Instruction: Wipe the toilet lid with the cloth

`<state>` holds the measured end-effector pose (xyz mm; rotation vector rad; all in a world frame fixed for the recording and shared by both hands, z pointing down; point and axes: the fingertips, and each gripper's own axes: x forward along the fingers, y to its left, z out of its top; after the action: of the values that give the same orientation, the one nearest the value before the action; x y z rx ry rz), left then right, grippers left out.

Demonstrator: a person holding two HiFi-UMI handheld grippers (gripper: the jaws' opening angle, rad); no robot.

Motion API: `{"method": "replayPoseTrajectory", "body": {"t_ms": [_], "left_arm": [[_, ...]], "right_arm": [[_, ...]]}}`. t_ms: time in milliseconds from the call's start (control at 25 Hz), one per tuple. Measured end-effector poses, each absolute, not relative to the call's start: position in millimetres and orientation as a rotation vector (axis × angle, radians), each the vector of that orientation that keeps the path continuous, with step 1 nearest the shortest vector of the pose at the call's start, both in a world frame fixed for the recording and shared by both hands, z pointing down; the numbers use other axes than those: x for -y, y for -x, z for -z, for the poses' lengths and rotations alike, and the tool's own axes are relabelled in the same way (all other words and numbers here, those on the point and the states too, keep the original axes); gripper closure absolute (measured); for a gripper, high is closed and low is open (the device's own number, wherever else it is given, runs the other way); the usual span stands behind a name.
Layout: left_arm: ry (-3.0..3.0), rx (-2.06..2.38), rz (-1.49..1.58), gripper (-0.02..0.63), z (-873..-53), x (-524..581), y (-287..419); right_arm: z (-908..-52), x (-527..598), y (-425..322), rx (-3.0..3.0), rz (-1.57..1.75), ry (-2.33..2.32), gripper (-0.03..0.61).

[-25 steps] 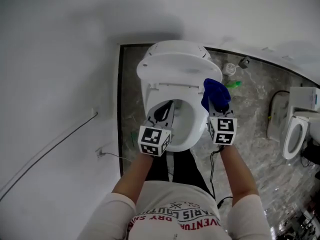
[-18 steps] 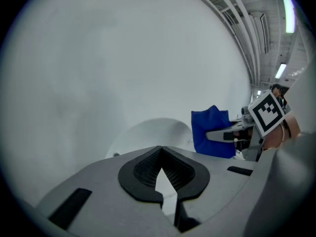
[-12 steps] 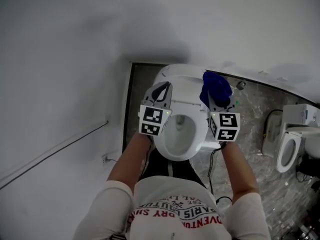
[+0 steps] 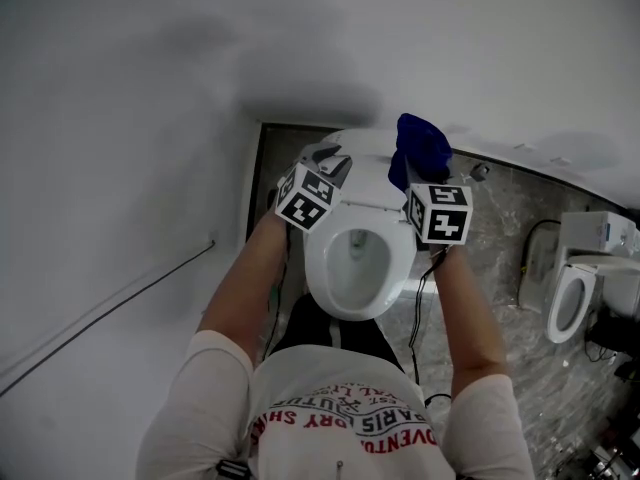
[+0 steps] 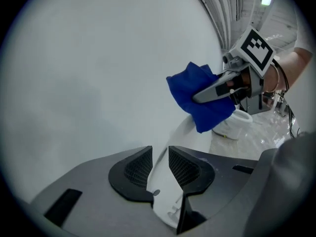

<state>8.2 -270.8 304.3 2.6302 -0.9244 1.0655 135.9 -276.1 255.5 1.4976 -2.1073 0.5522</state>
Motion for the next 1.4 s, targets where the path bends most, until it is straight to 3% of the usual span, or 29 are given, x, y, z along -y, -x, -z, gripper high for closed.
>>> {"method": "replayPoseTrajectory", "body": {"t_ms": [440,720,1400], "left_arm": [[-2.759,0.723,-1.202,0.518,-314.2,267.4,-18.1],[-2.755,0.626,-1.023,0.549,-302.4,245.8,-10.1],[-2.723,0.756,-0.862,0.528,-302.1,137.0,4.5]], "right_arm": [[-267.2,268.3,-135.5,1.986,-0.632,-1.5,0.48],[-261.0,239.2,-132.1,1.955,-0.672,-1.576,0.48],[-264.0,119.1,-116.2,2.026,-0.697,-1.449,0.48]]}}
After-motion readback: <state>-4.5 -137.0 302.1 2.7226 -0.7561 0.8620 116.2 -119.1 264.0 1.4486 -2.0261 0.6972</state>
